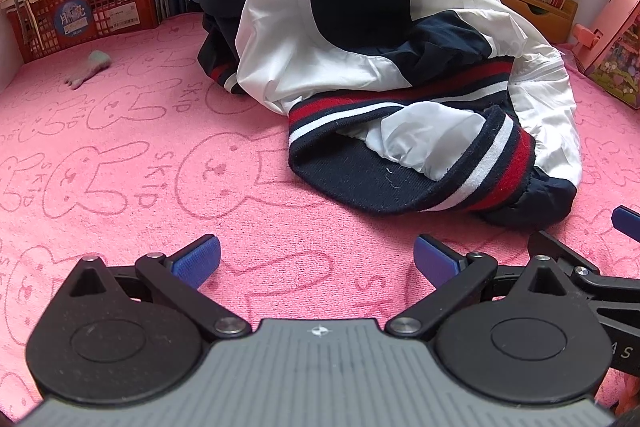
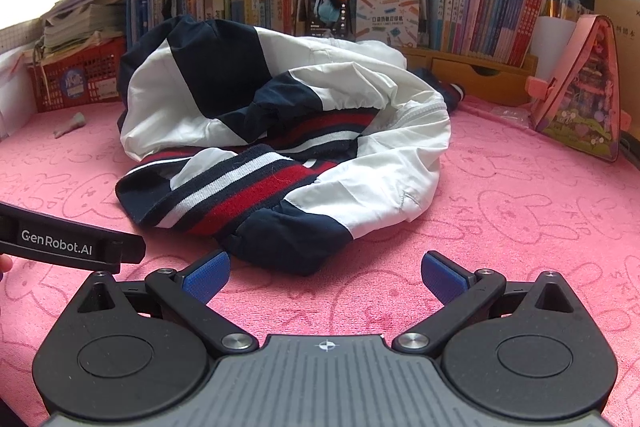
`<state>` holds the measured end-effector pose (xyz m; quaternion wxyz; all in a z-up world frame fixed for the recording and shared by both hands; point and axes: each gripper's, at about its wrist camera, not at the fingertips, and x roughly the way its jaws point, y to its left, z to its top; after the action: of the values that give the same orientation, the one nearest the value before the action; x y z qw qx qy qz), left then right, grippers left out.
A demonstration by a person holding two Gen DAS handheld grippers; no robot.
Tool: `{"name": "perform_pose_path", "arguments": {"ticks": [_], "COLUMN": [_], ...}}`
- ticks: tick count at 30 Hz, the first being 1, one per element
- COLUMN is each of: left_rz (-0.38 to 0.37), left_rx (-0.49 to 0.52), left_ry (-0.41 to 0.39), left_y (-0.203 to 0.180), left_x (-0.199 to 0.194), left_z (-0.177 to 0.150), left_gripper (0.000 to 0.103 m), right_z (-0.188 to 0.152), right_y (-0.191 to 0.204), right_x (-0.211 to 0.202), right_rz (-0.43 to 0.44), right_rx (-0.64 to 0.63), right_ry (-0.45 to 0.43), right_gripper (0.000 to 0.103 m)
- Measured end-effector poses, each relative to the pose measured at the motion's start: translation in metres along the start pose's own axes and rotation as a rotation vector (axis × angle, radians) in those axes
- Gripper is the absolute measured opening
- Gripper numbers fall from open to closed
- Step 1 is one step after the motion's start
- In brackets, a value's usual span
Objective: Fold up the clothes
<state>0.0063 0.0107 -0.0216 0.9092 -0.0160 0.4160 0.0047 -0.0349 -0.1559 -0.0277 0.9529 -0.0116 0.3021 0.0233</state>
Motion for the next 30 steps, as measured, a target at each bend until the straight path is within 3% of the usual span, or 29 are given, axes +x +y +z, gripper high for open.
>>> {"name": "perform_pose_path", "arguments": {"ticks": [11,30], "left_rz": [0.001,0.001], "left_rx": [0.034,0.031], "left_ry": [-0.043,-0.147], "left_y": [-0.001,-0.003], "left_x": [0.007,0.013], "left_z": [-0.003,-0.006], "left_gripper": [0.103,0.103], "right_z": [-0.007,-0.008], "right_y": [-0.003,-0.001], "right_x": [0.019,0.022], "right_rz": [-0.032,-0.026], "right_rx": [0.036,0.035], "right_ry": [0.059,0.049], "right_gripper": [0.103,0.103]}}
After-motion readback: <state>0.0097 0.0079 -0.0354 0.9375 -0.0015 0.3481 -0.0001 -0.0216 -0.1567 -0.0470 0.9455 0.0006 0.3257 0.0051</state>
